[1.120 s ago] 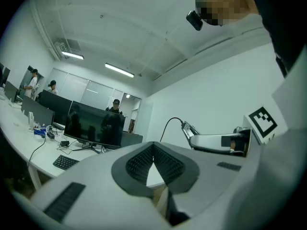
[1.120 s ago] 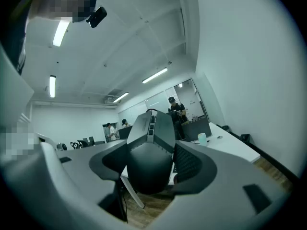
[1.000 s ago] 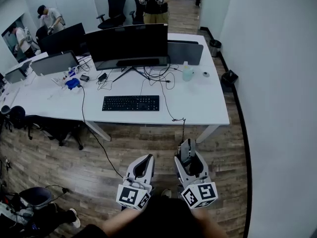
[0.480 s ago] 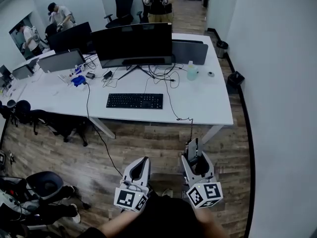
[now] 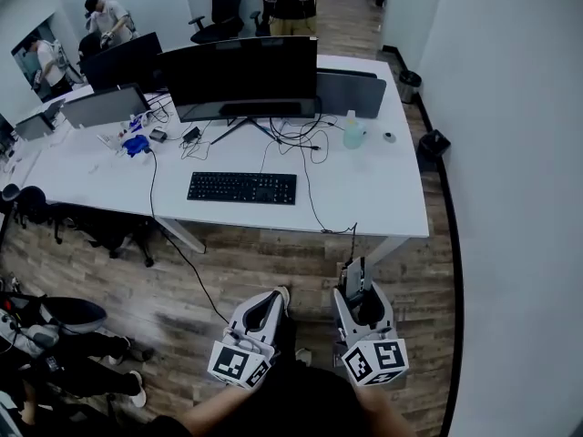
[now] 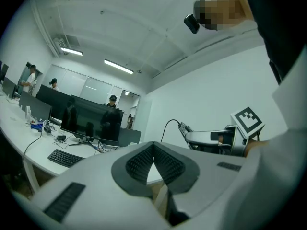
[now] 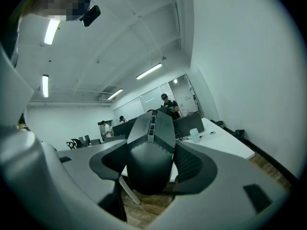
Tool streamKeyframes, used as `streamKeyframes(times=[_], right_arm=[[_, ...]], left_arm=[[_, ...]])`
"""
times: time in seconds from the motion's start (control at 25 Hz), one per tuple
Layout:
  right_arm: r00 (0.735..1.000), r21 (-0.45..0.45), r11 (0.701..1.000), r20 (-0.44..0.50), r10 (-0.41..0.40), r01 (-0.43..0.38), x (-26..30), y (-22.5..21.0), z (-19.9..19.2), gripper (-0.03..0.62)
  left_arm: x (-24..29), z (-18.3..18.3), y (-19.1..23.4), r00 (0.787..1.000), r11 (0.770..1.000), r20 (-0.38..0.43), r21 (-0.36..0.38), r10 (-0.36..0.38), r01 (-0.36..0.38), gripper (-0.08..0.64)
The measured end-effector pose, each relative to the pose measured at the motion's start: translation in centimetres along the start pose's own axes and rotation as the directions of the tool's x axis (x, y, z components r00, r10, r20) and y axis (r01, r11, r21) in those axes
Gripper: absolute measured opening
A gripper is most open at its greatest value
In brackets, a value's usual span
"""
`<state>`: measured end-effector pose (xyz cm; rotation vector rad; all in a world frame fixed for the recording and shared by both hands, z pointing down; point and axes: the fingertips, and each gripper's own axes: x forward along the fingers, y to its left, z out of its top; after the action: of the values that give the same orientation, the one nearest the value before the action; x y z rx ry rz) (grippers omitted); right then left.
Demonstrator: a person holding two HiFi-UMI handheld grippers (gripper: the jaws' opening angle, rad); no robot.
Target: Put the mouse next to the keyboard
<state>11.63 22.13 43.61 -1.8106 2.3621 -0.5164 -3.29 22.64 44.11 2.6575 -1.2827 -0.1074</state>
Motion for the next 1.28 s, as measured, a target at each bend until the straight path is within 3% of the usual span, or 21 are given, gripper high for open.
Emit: streamKeyframes(times=[0.24, 0.44, 0.68, 1.04, 1.28], right_arm=[[0.998, -0.026, 0.999, -0.039, -0.041, 0.04, 4.4, -2.9, 0.8, 0.304], [0.993, -0.051, 0.996, -0.091, -0.075, 0.071, 9.8, -4.8, 1.8, 0.304], [0.982, -0.074, 0.989, -0.129, -0.136, 0.128, 16.4, -6.4, 2.5, 0.304], [0.959, -0.026, 0.978, -0.191, -0.208, 0.207, 23.9, -8.5, 0.2, 0.304], [0.935, -0.045, 0.972, -0.265, -0.235, 0.232, 27.2, -9.6, -2.6, 0.304]], left_arm=[[5.2, -0.5, 3.6, 1.0, 0.999, -0.008, -0.031, 0.014, -0.014, 0.014], [10.6, 1.3, 9.0, 0.997, 0.996, 0.033, -0.063, 0.066, -0.064, 0.014], [16.9, 3.5, 13.4, 0.999, 0.999, 0.051, -0.039, -0.011, 0.013, 0.014], [23.1, 2.2, 18.6, 0.996, 0.995, -0.014, -0.053, -0.091, 0.09, 0.014], [25.5, 1.5, 20.9, 0.995, 0.994, -0.023, -0.057, -0.1, 0.098, 0.014]])
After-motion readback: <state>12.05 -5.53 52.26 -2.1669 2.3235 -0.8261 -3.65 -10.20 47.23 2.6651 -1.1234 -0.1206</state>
